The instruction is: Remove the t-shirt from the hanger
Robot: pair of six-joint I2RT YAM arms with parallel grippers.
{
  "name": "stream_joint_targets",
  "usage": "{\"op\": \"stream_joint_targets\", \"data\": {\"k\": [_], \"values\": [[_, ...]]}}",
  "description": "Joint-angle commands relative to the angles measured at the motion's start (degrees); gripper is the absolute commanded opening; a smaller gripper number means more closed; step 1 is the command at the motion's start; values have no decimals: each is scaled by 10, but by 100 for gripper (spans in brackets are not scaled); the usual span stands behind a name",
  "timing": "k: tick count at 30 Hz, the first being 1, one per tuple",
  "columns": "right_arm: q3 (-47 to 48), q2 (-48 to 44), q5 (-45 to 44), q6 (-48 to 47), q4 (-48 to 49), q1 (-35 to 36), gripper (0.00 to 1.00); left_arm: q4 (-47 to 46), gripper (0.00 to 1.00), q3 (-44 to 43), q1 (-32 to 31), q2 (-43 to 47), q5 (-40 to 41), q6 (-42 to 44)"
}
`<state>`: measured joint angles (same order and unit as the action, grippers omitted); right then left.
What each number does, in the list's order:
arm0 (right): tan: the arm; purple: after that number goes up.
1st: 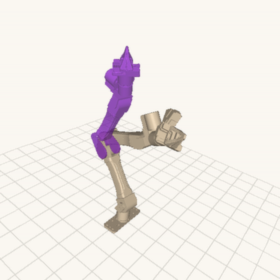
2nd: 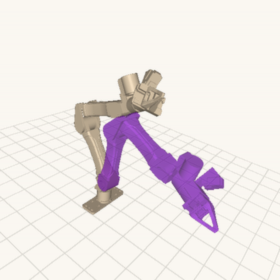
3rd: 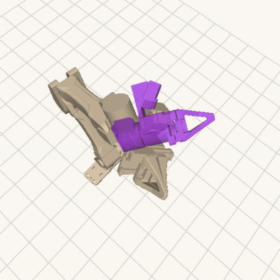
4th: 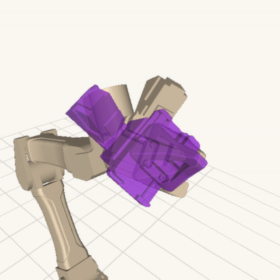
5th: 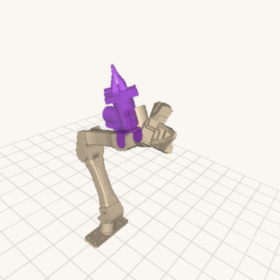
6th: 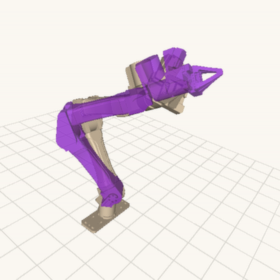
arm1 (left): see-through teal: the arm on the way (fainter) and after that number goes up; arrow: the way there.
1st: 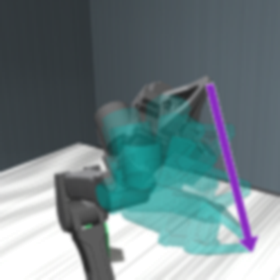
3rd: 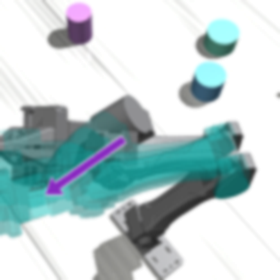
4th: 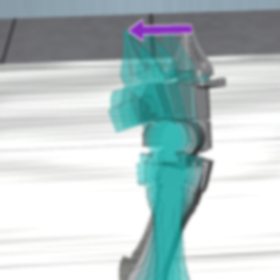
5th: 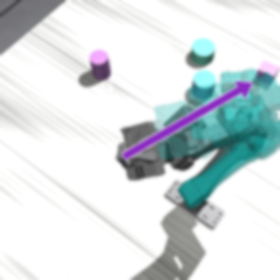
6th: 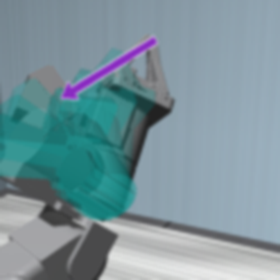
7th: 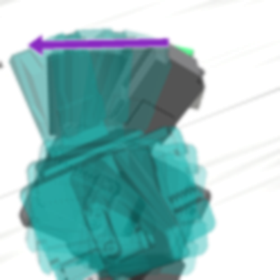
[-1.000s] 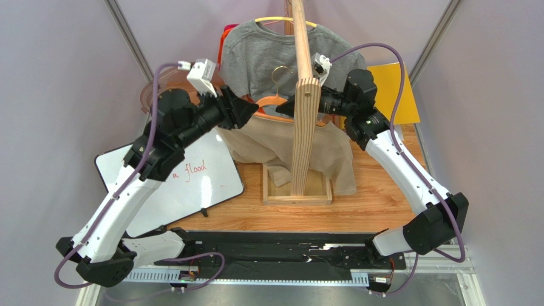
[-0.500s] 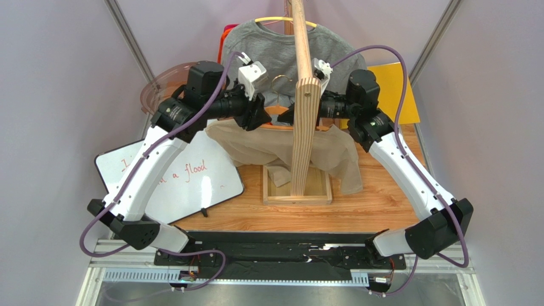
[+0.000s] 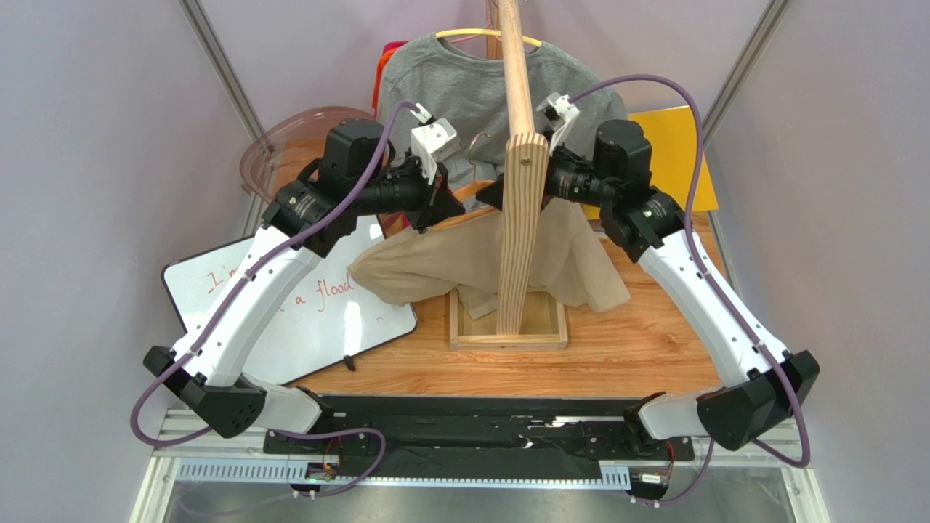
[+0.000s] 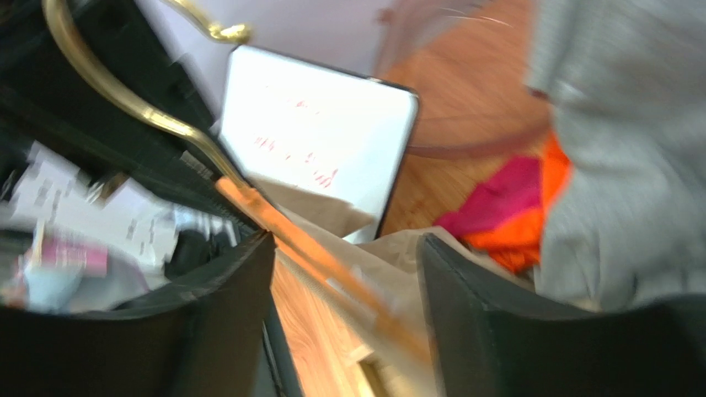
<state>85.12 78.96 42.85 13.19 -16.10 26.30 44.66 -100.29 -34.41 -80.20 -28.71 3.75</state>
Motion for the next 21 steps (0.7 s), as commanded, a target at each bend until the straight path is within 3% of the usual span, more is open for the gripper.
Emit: {"op": "stream_joint_targets", "data": {"k": [1,7,11,16,21], "values": [[0,-85,-334,96,-111,0,81,-136,0,54,9,48,88,-49],[-41,-184,-549,145,-171,-5,96,-186,0,60,8,40,37,-51],[-83,-200,-545,187,-150,-13,94,-199,0,51,6,15,-6,-66],[-80,-182,-535,230,-142,-13,78,-179,0,25,-28,-6,-9,-46],[-73,-168,-554,258,-154,-13,47,-166,0,5,-55,-17,9,-41]]}}
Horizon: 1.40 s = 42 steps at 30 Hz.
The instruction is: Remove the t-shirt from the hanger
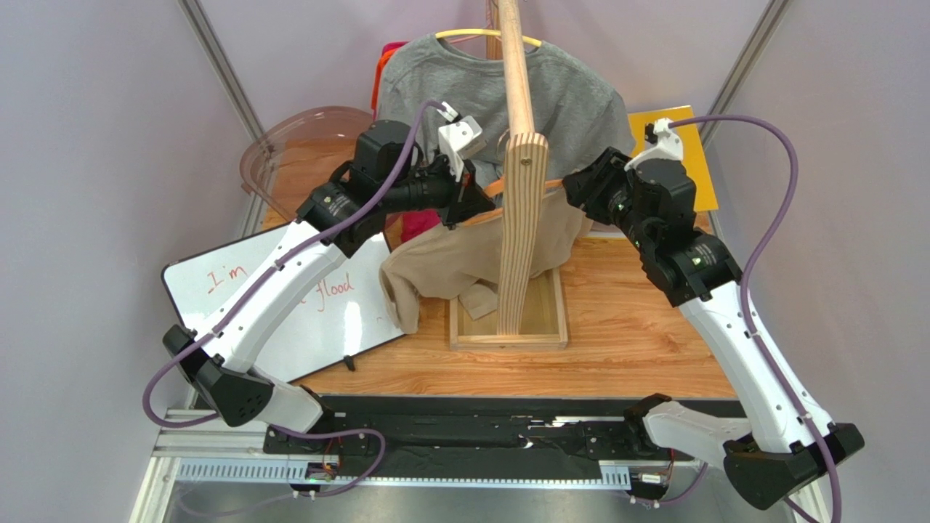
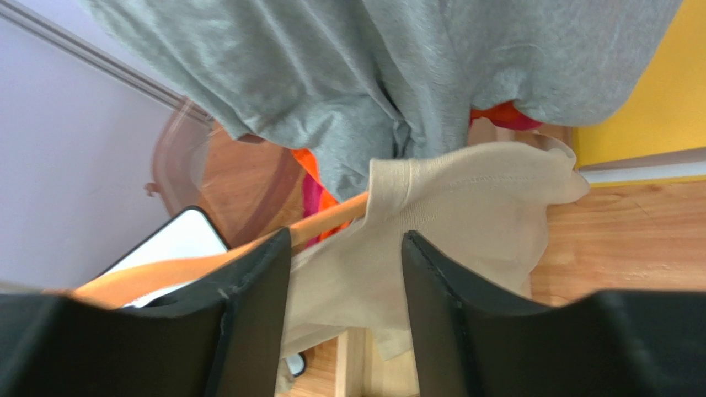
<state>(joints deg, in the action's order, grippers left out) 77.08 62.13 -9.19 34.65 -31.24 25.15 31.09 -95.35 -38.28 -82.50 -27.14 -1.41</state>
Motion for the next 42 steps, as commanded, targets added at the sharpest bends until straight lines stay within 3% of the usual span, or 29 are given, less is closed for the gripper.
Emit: {"op": "stream_joint_targets", "data": {"k": [1,2,5,9,18,24,33,39,42], "values": [[12,2,-61,55,-29,-1,43,-29,0,-45,-19,5,-1,13],[17,4,-71,66,-39,-3,37,-26,0,-47,-24,4,6,13],[17,2,-90,97,-59,-1,32,-25,0,-51,-33,1,8,13],[4,-1,-95,113,-53,-3,31,-24,0,-48,-46,2,10,34],[-12,-15,-81,166,-35,-1,43,-24,0,-37,-61,6,24,53],[-55,-32,-70,211,34,-1,41,-25,0,-29,-63,8,17,50],[-140,-68,-93,277,132,-1,24,-49,0,-9,-63,23,-21,26],[-169,-85,-128,289,159,-1,0,-57,0,-2,-63,25,-34,18],[-176,-94,-135,266,164,-1,0,-58,0,-2,-63,26,-36,17]]}}
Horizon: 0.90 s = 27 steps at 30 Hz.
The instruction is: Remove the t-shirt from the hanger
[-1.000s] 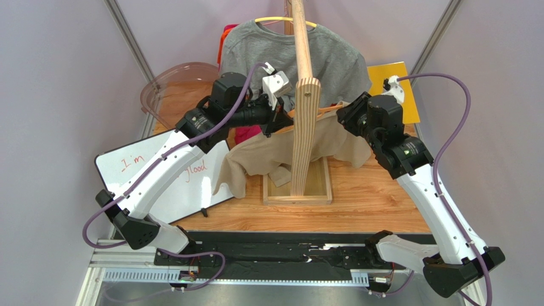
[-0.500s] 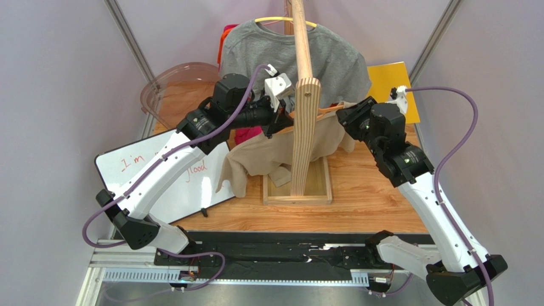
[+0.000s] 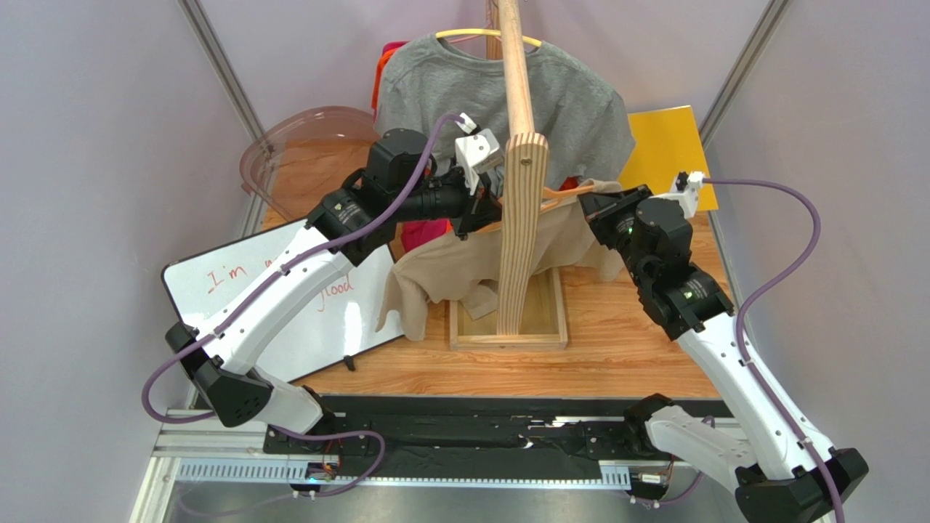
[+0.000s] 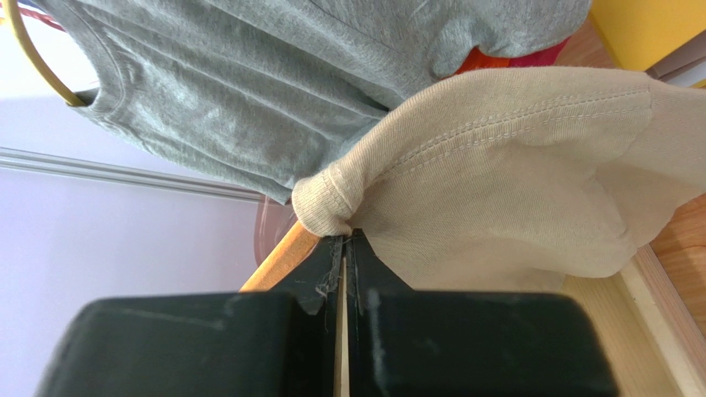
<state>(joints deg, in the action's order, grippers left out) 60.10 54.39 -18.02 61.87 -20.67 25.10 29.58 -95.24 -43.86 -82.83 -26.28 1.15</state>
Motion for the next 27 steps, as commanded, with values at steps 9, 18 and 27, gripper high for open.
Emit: {"op": "stream_joint_targets", "data": {"k": [9,18,27], "values": [[-25,-49,140,-207,120,0,0,-7,0,-48,-7,-15,17,-13],[72,3,286,-291,128,8,0,53,0,-126,-7,-98,-16,-12],[96,-27,45,-211,-91,34,14,61,0,-137,-7,-100,9,-26]]}}
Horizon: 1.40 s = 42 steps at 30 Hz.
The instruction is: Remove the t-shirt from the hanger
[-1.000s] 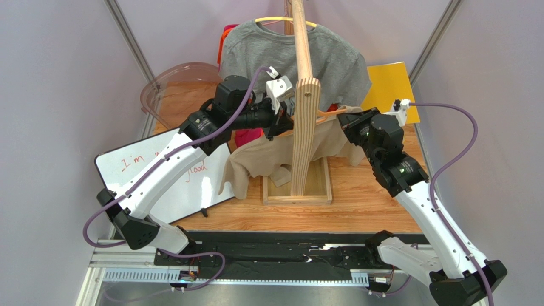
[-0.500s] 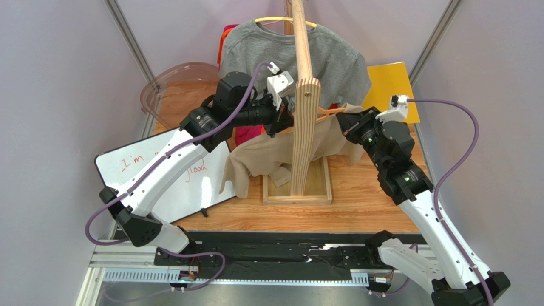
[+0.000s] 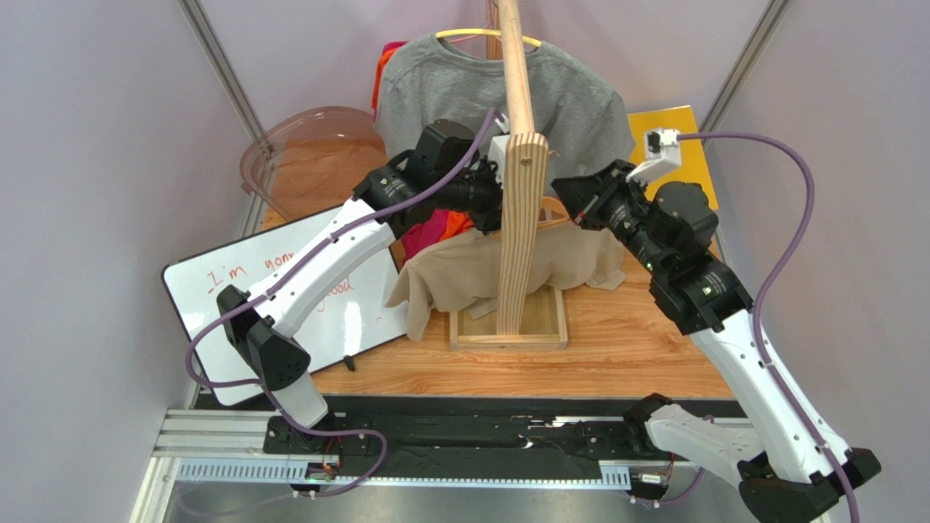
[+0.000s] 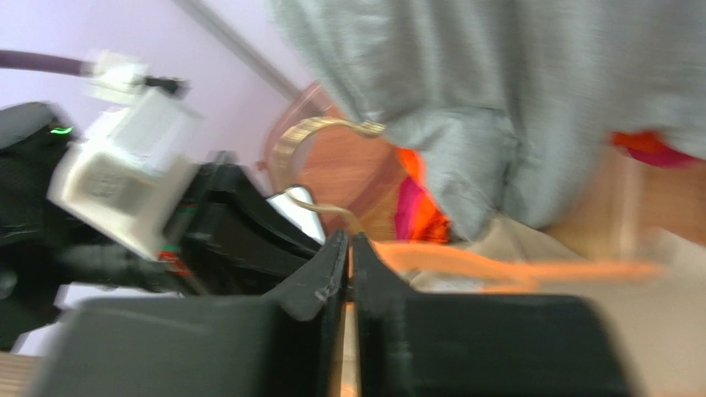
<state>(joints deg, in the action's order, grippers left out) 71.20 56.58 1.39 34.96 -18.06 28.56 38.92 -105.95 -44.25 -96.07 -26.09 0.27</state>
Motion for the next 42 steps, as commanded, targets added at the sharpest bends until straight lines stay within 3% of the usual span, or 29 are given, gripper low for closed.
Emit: {"op": "stream_joint_targets", "data": {"k": [1,6,11,20,29,42], "values": [[-55,-66,-155,88,-107,0,24,-39,0,-23,-3,35,-2,-21],[-48,-59,-211,135,-155,-11,48,-60,0,-13,-4,48,-27,-34],[-58,-45,-172,166,-125,-18,51,-74,0,5,-3,65,-27,-36],[-91,-63,-198,208,-107,-26,45,-89,0,27,-5,89,-48,-38],[-103,-74,-156,235,-78,-27,45,-96,0,40,-9,95,-46,-34],[-124,-97,-160,260,-67,-27,50,-98,0,44,-9,100,-56,-40]]}}
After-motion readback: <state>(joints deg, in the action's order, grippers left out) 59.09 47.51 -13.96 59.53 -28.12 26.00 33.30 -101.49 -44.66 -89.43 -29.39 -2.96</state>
